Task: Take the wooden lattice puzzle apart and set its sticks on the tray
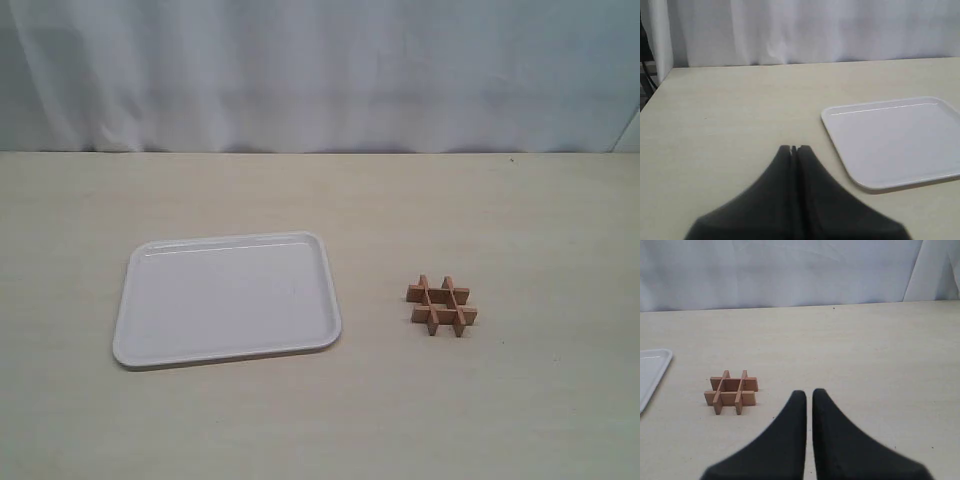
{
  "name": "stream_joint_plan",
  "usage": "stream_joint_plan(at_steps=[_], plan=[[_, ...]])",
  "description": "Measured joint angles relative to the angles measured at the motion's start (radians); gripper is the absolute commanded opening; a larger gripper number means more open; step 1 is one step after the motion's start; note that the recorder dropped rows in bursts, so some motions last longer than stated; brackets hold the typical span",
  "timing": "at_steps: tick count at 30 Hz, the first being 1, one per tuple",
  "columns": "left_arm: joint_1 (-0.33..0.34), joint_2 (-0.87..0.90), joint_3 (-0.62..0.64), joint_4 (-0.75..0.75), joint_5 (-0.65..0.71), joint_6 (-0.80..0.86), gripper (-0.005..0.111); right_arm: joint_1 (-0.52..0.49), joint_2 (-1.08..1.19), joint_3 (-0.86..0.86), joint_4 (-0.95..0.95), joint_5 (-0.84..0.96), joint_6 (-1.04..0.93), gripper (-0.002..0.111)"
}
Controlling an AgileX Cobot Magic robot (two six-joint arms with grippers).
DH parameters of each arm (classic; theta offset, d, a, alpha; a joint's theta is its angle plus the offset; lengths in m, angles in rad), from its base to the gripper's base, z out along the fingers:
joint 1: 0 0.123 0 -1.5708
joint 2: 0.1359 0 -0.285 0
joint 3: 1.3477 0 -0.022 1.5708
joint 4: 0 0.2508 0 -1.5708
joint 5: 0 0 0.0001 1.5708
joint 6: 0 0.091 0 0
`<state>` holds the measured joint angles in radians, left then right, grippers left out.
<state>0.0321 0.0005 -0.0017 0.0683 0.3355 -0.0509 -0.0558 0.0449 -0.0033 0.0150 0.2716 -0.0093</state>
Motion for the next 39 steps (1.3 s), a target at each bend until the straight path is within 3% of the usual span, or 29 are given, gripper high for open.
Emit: stream_joint_plan(at_steps=[21,29,33,39], plan=[[0.000,0.000,0.000,0.000,0.000,0.000,0.000,0.000,0.000,0.000,0.000,0.000,0.000,0.004],[0.000,0.000,0.000,0.000,0.000,0.000,0.000,0.000,0.000,0.000,0.000,-0.147,0.000,0.004],[0.000,0.000,0.000,0.000,0.000,0.000,0.000,0.000,0.000,0.000,0.114,-0.220,0.000,0.004],[0.000,0.000,0.000,0.000,0.000,0.000,0.000,0.000,0.000,0.000,0.431,-0.301,0.000,0.004]])
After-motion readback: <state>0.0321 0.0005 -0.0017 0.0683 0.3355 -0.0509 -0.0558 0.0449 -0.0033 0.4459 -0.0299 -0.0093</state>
